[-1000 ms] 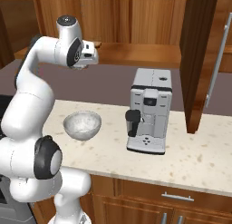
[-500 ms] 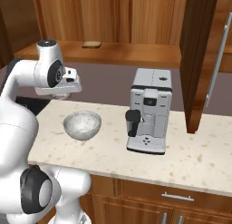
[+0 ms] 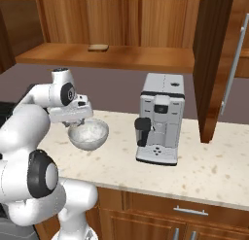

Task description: Pick the garlic from the cabinet and place it in the bowl. Then pick the bowl and place it in the sink. Then turn on the sink facuet.

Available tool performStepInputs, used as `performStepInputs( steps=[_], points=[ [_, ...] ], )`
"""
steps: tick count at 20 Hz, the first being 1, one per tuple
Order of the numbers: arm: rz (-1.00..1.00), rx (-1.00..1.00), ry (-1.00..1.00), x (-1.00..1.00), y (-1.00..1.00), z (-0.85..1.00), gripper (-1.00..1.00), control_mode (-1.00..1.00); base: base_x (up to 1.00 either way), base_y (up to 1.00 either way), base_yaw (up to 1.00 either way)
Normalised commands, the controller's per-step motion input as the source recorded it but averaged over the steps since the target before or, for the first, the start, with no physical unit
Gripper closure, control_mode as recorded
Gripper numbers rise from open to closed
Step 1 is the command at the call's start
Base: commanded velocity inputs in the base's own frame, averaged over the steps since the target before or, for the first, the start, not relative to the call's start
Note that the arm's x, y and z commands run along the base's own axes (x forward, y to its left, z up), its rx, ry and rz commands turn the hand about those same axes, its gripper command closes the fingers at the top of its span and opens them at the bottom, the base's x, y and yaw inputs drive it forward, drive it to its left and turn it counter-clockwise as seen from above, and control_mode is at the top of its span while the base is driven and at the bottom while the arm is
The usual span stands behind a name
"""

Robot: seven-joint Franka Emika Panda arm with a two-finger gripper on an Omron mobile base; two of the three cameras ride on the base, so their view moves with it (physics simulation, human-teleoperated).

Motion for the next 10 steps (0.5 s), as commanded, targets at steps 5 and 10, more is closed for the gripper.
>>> performStepInputs(
  steps=[5,10],
  points=[
    [0.0,0.0,0.15,0.5,-0.04,-0.65,1.0,-1.0,0.0,0.0,0.0],
    [0.0,0.0,0.06,0.31,-0.14,-0.53,1.0,-1.0,0.0,0.0,0.0]
  ],
)
